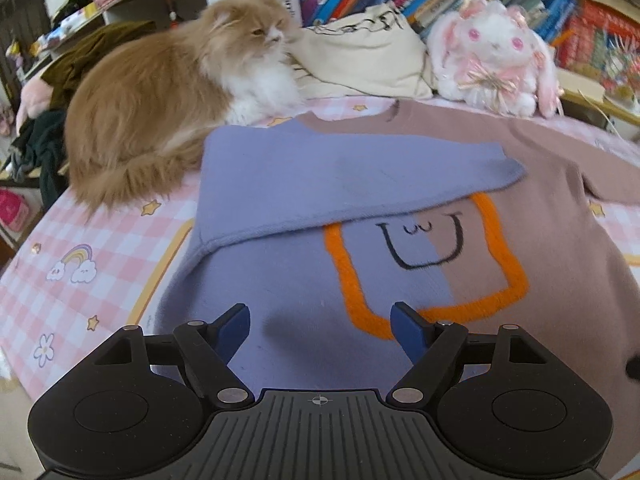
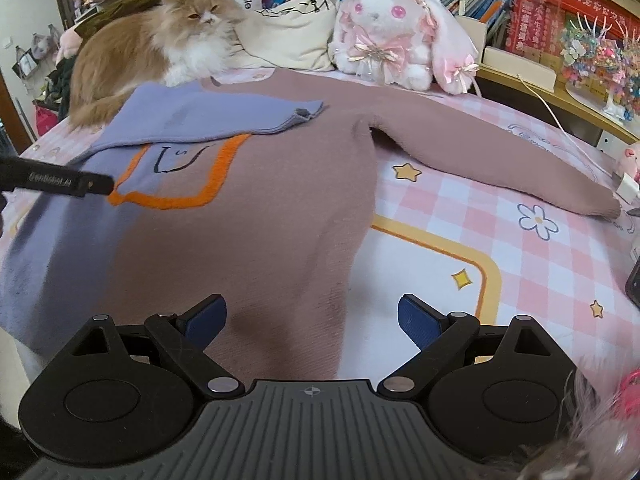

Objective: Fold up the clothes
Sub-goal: 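Move the right gripper to the mauve sleeve cuff and grasp it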

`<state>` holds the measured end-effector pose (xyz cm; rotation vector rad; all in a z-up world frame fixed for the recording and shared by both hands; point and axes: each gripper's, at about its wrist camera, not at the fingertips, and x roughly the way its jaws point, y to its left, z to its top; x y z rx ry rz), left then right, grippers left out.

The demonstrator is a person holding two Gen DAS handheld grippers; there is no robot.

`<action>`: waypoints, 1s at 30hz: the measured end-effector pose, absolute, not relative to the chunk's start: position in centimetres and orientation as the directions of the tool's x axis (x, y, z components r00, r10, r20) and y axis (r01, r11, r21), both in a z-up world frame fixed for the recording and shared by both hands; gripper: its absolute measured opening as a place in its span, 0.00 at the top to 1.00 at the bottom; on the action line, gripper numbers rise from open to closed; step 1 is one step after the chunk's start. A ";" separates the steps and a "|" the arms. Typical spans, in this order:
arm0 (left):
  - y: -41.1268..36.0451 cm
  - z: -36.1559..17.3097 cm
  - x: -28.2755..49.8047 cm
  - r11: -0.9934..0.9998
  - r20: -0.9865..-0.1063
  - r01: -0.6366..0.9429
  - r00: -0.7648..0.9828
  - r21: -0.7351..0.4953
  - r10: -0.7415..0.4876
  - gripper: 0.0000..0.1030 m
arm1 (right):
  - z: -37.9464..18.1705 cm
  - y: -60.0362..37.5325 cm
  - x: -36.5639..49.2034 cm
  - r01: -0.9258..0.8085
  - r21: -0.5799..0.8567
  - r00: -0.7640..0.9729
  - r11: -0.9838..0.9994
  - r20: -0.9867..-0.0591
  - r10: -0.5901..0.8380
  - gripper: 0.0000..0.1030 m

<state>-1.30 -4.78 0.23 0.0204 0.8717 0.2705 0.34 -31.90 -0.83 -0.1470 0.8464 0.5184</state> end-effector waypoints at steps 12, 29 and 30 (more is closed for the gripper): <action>-7.2 -0.9 -2.9 0.972 -0.767 -0.166 0.597 0.168 0.235 0.14 | -1.3 -35.2 4.4 -0.335 0.167 0.557 0.927 -0.758 0.338 0.10; -6.7 -1.5 -4.7 0.968 -0.766 -0.219 0.600 0.119 0.230 0.06 | -1.0 -42.6 14.9 0.018 0.234 0.610 0.972 -0.773 0.175 0.28; -6.6 -1.5 -4.7 0.968 -0.767 -0.221 0.599 0.116 0.228 0.05 | -1.0 -42.8 15.4 0.032 0.219 0.613 0.975 -0.775 0.154 0.29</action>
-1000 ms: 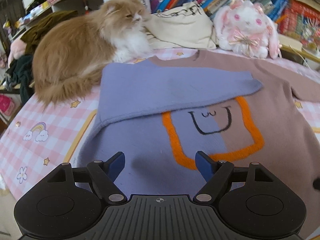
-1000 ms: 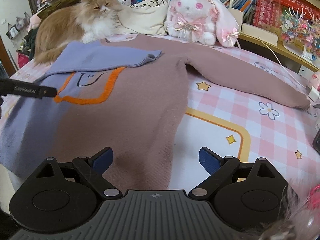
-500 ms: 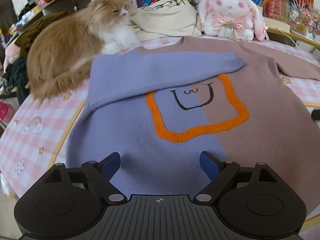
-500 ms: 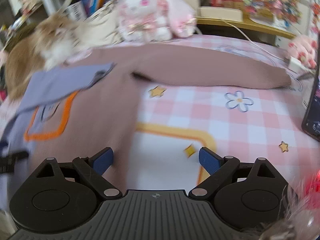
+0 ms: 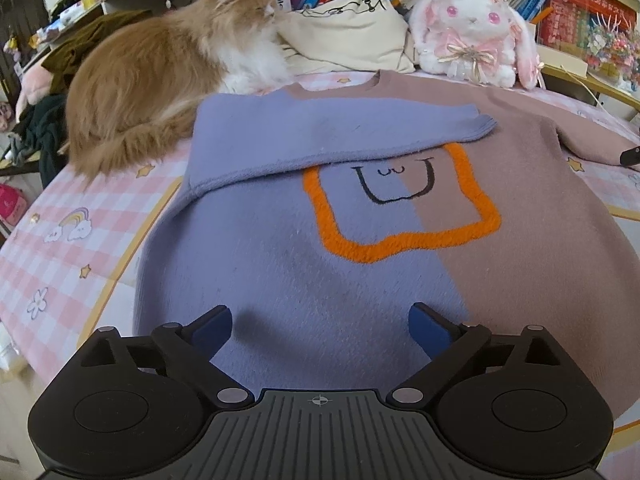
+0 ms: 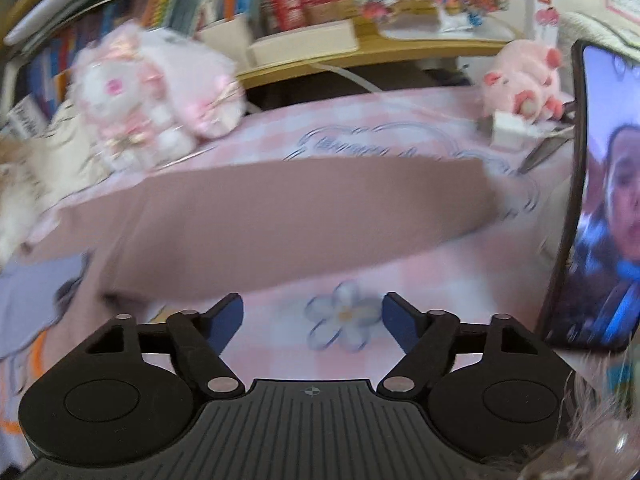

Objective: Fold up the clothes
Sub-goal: 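Move the right gripper to the mauve sleeve cuff and grasp it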

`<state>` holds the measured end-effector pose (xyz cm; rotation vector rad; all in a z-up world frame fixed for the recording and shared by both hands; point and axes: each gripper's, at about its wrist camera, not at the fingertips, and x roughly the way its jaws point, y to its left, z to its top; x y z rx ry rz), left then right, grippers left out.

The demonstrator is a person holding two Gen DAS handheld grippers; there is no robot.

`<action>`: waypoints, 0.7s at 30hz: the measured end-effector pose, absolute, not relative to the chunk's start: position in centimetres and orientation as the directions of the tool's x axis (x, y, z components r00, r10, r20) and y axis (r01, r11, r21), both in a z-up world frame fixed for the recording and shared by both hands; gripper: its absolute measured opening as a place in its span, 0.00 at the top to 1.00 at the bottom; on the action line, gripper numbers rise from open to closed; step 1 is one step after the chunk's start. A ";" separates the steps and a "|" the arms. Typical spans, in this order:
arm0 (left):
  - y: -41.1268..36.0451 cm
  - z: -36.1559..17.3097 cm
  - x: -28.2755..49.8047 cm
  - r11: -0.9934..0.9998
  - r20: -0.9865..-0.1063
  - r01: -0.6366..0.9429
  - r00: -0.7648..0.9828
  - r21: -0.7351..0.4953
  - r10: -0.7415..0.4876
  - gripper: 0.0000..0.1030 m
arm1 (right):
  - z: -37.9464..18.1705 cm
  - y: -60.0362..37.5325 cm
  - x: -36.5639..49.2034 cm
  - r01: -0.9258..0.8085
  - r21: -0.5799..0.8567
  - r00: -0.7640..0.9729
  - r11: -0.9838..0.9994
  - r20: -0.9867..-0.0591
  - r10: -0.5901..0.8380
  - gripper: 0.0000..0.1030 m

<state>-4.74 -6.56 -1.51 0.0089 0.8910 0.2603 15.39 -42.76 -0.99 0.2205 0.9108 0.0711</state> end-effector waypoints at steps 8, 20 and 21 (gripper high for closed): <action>-6.0 -1.8 -5.3 0.969 -0.769 -0.232 0.602 0.089 0.215 0.02 | -1.5 -43.4 18.0 0.089 0.147 0.638 0.985 -0.768 0.057 0.29; -5.5 -2.2 -6.0 0.969 -0.754 -0.239 0.627 0.053 0.196 0.00 | -1.7 -46.2 19.0 0.209 0.282 0.692 0.936 -0.719 0.062 0.72; -5.5 -2.2 -6.0 0.969 -0.753 -0.241 0.628 0.051 0.196 0.00 | -1.7 -46.3 18.9 0.217 0.286 0.697 0.933 -0.715 0.057 0.72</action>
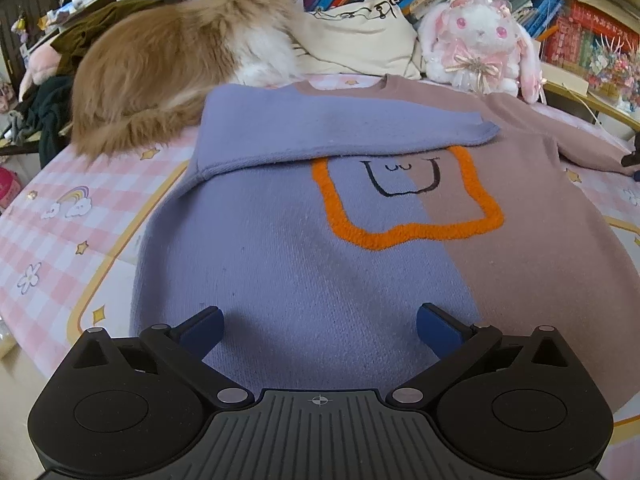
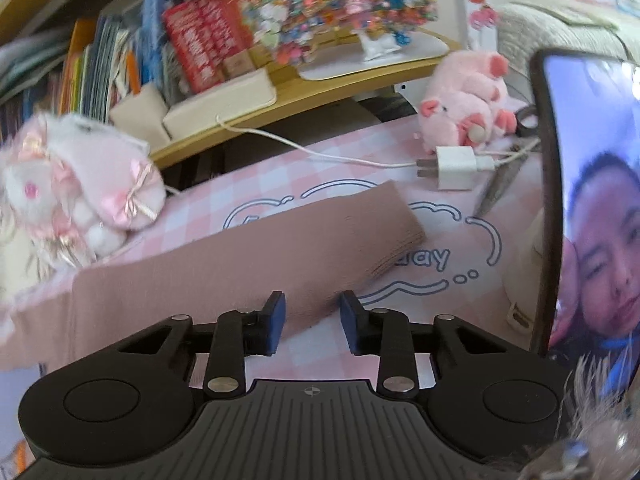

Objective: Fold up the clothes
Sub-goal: 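Move the right gripper to the mauve sleeve cuff and grasp it, then lift the mauve sleeve with the right gripper and lay it across the chest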

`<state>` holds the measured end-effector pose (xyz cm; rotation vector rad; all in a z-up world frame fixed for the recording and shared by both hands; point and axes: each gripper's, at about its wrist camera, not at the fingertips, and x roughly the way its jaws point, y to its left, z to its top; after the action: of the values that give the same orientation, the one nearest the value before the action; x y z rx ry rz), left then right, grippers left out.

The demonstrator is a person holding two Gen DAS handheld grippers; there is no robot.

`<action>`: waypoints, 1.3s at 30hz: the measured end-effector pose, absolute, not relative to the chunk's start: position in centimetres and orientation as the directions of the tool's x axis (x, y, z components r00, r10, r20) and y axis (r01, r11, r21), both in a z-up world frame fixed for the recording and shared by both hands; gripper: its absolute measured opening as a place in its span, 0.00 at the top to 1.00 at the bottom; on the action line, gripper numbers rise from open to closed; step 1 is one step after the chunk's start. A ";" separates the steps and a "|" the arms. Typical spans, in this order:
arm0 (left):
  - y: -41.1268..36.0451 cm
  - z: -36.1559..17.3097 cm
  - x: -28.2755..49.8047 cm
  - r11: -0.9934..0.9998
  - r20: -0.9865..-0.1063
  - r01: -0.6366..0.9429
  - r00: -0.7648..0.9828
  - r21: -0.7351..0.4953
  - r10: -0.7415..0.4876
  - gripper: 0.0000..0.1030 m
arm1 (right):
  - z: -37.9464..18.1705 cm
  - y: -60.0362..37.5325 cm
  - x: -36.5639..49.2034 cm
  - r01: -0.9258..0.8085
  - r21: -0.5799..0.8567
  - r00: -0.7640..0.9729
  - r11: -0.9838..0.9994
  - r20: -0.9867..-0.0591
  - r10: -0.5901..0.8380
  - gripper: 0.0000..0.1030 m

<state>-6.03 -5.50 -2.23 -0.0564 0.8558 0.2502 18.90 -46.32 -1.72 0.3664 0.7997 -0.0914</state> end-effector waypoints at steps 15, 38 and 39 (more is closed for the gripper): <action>-5.3 -2.6 -6.6 0.970 -0.734 -0.241 0.653 0.035 0.189 0.00 | -2.3 -46.5 21.6 0.299 0.121 0.716 0.947 -0.685 -0.138 0.74; -7.0 -1.0 -6.5 0.964 -0.693 -0.152 0.671 0.219 0.263 0.00 | 10.0 -32.7 17.6 -0.255 0.370 0.824 0.893 -0.399 0.401 0.95; -7.0 -0.7 -6.7 0.963 -0.682 -0.141 0.683 0.228 0.262 0.00 | 10.3 -31.6 17.4 -0.280 0.368 0.817 0.887 -0.394 0.421 0.95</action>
<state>-6.68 -7.04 -0.70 0.1620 0.7884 0.2273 17.42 -31.59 10.31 0.3019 0.4869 0.3797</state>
